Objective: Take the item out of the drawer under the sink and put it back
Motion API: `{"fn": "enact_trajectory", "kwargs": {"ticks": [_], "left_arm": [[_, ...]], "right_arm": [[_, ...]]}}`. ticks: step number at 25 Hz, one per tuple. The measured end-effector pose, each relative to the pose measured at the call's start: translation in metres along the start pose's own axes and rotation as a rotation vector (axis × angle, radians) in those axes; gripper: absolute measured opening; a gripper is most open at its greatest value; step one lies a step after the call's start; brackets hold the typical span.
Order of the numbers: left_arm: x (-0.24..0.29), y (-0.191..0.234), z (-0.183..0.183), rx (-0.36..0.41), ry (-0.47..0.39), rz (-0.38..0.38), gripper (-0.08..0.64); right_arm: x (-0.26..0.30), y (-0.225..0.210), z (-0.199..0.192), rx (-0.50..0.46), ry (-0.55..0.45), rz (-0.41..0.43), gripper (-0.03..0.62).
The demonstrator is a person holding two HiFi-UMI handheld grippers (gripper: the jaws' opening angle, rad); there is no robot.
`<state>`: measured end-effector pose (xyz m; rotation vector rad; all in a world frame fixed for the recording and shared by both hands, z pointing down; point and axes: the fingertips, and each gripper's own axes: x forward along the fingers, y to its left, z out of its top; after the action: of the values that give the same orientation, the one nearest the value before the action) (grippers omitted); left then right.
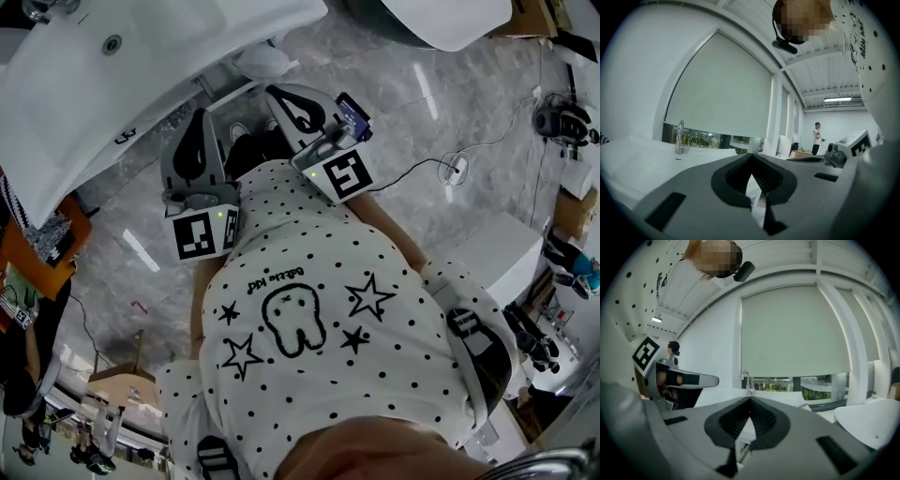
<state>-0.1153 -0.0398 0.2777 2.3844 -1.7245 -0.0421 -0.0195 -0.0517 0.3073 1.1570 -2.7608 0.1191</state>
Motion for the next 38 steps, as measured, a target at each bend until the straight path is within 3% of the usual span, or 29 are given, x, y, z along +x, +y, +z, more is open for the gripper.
{"fn": "enact_trajectory", "kwargs": {"ticks": [9,21,29,38], "left_arm": [[-0.002,-0.029,-0.002,-0.009,0.009,0.041,0.005],[-0.005,-0.068,-0.019,0.004,0.011,0.061,0.005],[-0.009,-0.066,-0.028,-0.018,0.019,0.092,0.005],[-0.002,-0.053,-0.025,-0.02,0.011,0.128,0.005]], "right_arm": [[-0.023,-0.015,-0.002,-0.02,0.012,0.035,0.012],[-0.056,-0.047,-0.01,-0.041,-0.014,0.016,0.012],[-0.058,-0.05,-0.02,-0.069,-0.021,0.022,0.012],[-0.032,-0.061,-0.054,-0.347,0.136,0.058,0.014]]}}
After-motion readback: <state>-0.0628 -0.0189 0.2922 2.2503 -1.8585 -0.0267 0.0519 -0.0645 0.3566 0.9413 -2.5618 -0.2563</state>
